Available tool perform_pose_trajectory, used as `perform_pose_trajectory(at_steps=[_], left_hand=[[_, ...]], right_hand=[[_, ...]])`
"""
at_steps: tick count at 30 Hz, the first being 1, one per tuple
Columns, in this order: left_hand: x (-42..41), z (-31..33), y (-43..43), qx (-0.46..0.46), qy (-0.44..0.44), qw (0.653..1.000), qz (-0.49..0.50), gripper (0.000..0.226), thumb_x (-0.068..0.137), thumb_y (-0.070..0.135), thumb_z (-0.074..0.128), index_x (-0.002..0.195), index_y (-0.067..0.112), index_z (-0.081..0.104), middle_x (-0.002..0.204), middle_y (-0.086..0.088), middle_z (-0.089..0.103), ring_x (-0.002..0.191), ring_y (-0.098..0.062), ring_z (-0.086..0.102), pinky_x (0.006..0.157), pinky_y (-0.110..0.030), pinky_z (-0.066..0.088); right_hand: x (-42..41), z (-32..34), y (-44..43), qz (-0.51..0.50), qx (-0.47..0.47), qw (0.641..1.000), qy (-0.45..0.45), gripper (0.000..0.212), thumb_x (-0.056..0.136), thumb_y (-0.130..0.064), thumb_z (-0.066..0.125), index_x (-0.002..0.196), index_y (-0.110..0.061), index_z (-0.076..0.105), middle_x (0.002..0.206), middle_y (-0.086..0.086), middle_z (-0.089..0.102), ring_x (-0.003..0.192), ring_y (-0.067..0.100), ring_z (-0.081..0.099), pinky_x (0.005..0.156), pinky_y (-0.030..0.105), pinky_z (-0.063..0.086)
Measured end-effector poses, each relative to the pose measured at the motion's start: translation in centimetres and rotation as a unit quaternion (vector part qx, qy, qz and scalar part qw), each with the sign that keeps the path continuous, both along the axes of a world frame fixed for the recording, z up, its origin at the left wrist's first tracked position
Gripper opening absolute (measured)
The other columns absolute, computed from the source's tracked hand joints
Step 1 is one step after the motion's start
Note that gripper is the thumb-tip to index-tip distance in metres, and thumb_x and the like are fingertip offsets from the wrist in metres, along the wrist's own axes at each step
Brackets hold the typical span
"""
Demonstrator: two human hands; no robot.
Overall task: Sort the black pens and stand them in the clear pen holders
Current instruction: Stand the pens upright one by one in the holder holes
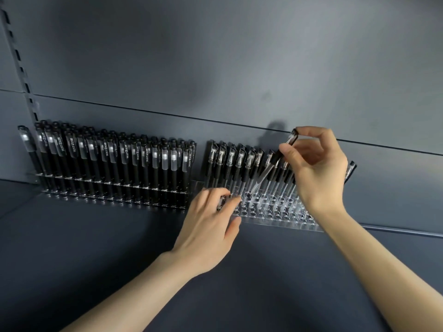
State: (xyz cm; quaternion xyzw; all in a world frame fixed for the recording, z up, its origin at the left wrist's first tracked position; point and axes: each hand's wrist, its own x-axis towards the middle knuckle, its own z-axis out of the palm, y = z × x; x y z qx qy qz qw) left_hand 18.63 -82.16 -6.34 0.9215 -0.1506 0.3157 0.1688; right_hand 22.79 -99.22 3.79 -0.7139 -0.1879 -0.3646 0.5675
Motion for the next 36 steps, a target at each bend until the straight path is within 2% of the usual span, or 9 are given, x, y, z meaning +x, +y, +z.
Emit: perform_pose_trajectory(at_steps=[6,11,14,19,25,28,30,32,36], left_hand=[[0.2,-0.2,0.2,0.065,0.018,0.998,0.014,0.049,0.09,0.041,0.033,0.125,0.017,0.058,0.117,0.0,0.052,0.104,-0.019,0.051,0.091,-0.034,0.047],[0.2,0.0,0.1,0.077,0.019,0.997,0.022,0.048,0.09,0.041,0.034,0.124,0.017,0.058,0.116,0.0,0.053,0.105,-0.018,0.048,0.091,-0.034,0.047],[0.1,0.2,0.0,0.076,0.027,0.997,0.018,0.049,0.089,0.041,0.034,0.123,0.017,0.059,0.116,-0.001,0.054,0.105,-0.019,0.049,0.09,-0.035,0.048],[0.0,0.2,0.0,0.079,0.038,0.996,0.02,0.05,0.089,0.04,0.034,0.123,0.015,0.06,0.115,-0.002,0.055,0.104,-0.022,0.053,0.09,-0.037,0.048],[-0.3,1.0,-0.3,0.05,0.066,0.996,0.02,0.051,0.088,0.041,0.035,0.119,0.013,0.064,0.112,-0.003,0.058,0.101,-0.025,0.056,0.088,-0.039,0.049],[-0.9,1.6,-0.7,0.031,0.066,0.997,0.014,0.047,0.087,0.039,0.037,0.111,0.013,0.067,0.11,-0.004,0.06,0.099,-0.026,0.059,0.087,-0.04,0.049],[-1.5,2.0,-1.4,0.021,0.066,0.998,0.004,0.039,0.089,0.037,0.04,0.105,0.014,0.067,0.108,-0.001,0.058,0.1,-0.024,0.057,0.088,-0.039,0.046],[-2.5,2.7,-2.8,0.028,0.106,0.994,-0.011,0.031,0.096,0.036,0.041,0.111,0.018,0.062,0.112,0.005,0.054,0.107,-0.019,0.05,0.095,-0.033,0.037],[-4.7,3.3,-6.9,0.031,0.169,0.984,-0.041,0.033,0.098,0.04,0.038,0.123,0.024,0.052,0.12,0.009,0.051,0.112,-0.014,0.046,0.095,-0.027,0.034]], right_hand=[[1.1,-0.6,0.7,-0.015,-0.028,0.999,-0.007,0.023,0.083,-0.013,0.071,0.097,-0.022,0.055,0.072,-0.013,0.062,0.065,0.0,0.059,0.067,0.017,0.048],[1.3,-2.0,1.2,-0.005,-0.113,0.994,0.001,0.022,0.084,-0.015,0.071,0.099,-0.025,0.058,0.076,-0.015,0.06,0.066,0.003,0.06,0.064,0.011,0.045],[1.4,-2.2,1.3,-0.024,-0.159,0.987,0.002,0.023,0.085,-0.013,0.069,0.106,-0.018,0.062,0.076,-0.017,0.059,0.068,0.002,0.06,0.065,0.006,0.042],[1.4,-2.4,1.4,-0.041,-0.226,0.973,0.028,0.025,0.087,-0.012,0.067,0.112,-0.015,0.063,0.076,-0.019,0.058,0.074,0.009,0.062,0.077,0.026,0.052],[1.1,-2.5,1.1,-0.063,-0.234,0.97,-0.005,0.026,0.086,-0.009,0.067,0.111,-0.015,0.065,0.084,-0.003,0.063,0.07,0.015,0.062,0.073,0.037,0.054],[0.7,-2.6,0.4,-0.069,-0.227,0.971,0.003,0.024,0.086,-0.01,0.067,0.109,-0.015,0.065,0.084,-0.002,0.062,0.069,0.012,0.059,0.072,0.031,0.052],[0.0,-2.9,-0.5,-0.068,-0.227,0.971,0.016,0.017,0.087,-0.013,0.066,0.104,-0.013,0.067,0.084,-0.004,0.06,0.07,0.007,0.058,0.071,0.019,0.047],[-0.9,-3.3,-2.1,-0.072,-0.232,0.97,0.025,0.01,0.089,-0.015,0.063,0.097,-0.012,0.068,0.085,-0.004,0.06,0.071,0.003,0.057,0.066,0.009,0.042],[-3.1,-4.4,-6.8,-0.063,-0.247,0.964,0.079,0.009,0.09,-0.015,0.061,0.086,-0.016,0.068,0.087,-0.005,0.061,0.075,0.004,0.058,0.066,0.015,0.046]])
